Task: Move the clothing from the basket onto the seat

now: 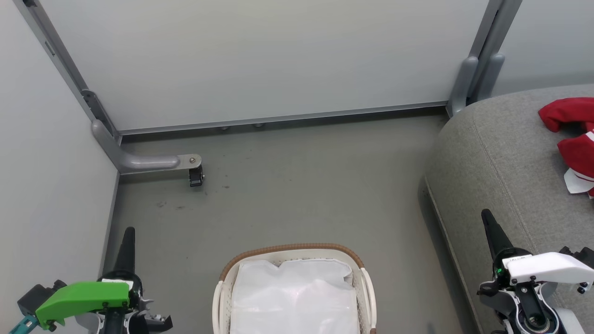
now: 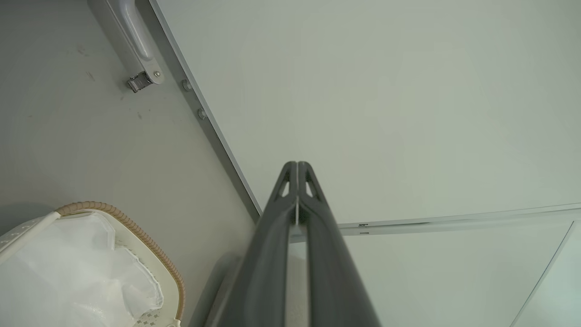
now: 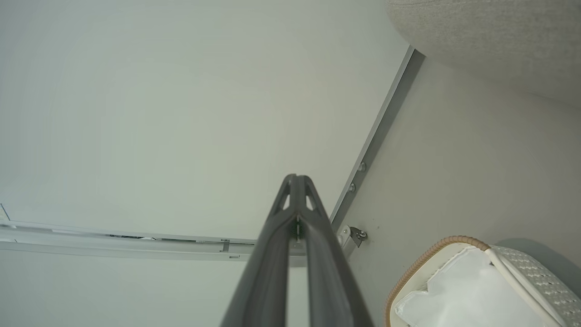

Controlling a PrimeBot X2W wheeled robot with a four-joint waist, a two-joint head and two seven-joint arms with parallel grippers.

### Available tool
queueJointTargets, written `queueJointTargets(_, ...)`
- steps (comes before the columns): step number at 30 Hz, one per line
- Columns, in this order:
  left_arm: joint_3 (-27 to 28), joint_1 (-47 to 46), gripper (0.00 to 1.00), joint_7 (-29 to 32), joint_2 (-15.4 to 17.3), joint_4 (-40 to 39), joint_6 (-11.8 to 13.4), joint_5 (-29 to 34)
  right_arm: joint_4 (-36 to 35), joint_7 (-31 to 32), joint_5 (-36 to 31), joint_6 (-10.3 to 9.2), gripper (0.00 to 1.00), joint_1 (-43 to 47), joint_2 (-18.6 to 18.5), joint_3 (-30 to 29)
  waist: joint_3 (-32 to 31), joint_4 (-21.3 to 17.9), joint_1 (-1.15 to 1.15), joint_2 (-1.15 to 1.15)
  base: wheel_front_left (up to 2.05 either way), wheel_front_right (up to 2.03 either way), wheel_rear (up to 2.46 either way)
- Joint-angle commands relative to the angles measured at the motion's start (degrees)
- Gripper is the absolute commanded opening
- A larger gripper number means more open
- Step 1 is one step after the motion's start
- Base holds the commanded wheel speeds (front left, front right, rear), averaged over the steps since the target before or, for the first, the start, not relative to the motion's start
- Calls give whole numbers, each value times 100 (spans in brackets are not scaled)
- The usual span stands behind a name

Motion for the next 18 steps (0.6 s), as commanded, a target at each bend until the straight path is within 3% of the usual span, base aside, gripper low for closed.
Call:
queueJointTargets(1,38,-120,0,43,48,-43,-15,-132,-59,47,144,-4,0,37,-36,-21,-5,2,0,0,0,0,0)
queueJointTargets(18,119,-165,0,240,43,-119,-18,-803,-135,244,862,-3,0,59,-43,-54,-56,19,0,0,0,0,0)
